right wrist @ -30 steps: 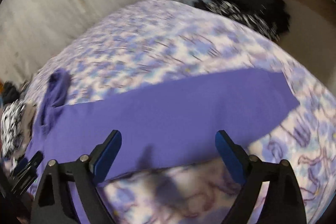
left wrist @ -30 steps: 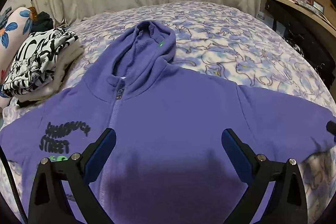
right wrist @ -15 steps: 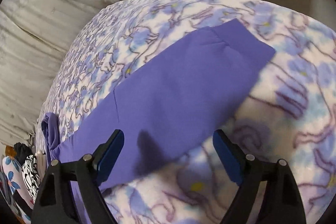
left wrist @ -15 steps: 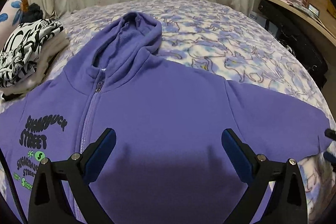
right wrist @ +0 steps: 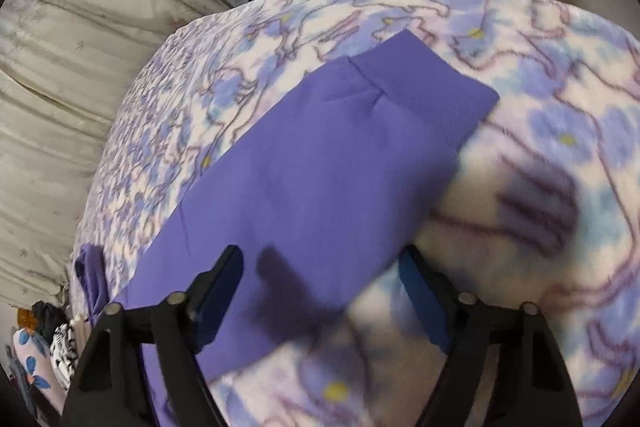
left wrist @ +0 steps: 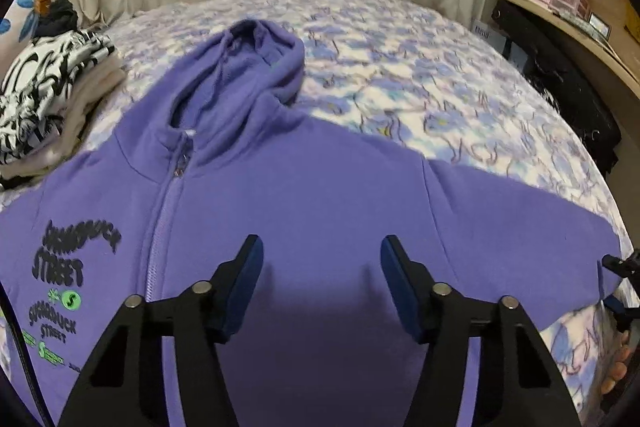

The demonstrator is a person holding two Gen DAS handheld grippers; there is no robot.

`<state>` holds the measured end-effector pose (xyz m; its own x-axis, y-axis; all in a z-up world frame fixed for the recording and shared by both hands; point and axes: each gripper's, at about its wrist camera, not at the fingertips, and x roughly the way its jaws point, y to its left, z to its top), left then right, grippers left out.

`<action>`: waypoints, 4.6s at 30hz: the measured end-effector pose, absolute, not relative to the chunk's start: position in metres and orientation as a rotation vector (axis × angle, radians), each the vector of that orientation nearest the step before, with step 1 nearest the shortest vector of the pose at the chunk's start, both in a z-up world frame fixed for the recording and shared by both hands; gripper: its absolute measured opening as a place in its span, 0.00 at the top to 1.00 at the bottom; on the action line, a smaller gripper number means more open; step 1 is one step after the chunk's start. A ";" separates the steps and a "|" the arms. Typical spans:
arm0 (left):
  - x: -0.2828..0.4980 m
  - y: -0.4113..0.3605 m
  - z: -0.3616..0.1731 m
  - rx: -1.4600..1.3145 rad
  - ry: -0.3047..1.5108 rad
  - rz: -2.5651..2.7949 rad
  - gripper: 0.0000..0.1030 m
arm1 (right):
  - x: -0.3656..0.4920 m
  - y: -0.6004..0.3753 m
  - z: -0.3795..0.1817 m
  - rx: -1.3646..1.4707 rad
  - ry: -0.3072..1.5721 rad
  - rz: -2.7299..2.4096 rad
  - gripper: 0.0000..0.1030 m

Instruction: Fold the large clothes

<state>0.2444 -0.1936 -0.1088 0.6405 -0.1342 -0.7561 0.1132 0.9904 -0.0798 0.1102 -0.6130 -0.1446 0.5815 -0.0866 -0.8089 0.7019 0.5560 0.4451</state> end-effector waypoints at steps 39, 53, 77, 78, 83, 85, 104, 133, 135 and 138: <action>0.213 -0.034 -0.145 -0.451 1.053 -0.307 0.61 | 0.122 -0.271 -0.126 0.203 1.001 0.260 0.57; 0.216 -0.016 -0.159 -0.695 1.078 -0.376 0.39 | 0.118 -0.292 -0.137 0.356 0.993 0.272 0.57; 0.232 -0.061 -0.168 -0.603 1.104 -0.500 0.66 | 0.116 -0.291 -0.142 0.363 0.985 0.278 0.56; 0.235 -0.067 -0.167 -0.581 1.102 -0.506 0.75 | 0.116 -0.291 -0.142 0.361 0.985 0.277 0.56; 0.239 -0.089 -0.133 -0.360 1.012 -0.458 0.87 | 0.116 -0.290 -0.139 0.348 0.993 0.265 0.56; 0.235 -0.090 -0.105 -0.257 0.925 -0.435 0.87 | 0.115 -0.289 -0.135 0.335 0.992 0.255 0.56; 0.268 0.061 -0.153 -0.300 1.026 -0.183 0.52 | 0.149 -0.340 -0.112 0.286 1.021 0.105 0.55; 0.306 0.027 -0.161 -0.136 1.031 -0.162 0.74 | 0.286 -0.372 -0.140 0.296 1.057 -0.016 0.67; 0.299 0.028 -0.151 -0.108 1.021 -0.138 0.67 | 0.274 -0.365 -0.123 0.238 1.026 -0.050 0.66; 0.274 0.026 -0.120 -0.061 0.898 -0.129 0.67 | 0.251 -0.342 -0.096 0.151 0.960 -0.023 0.63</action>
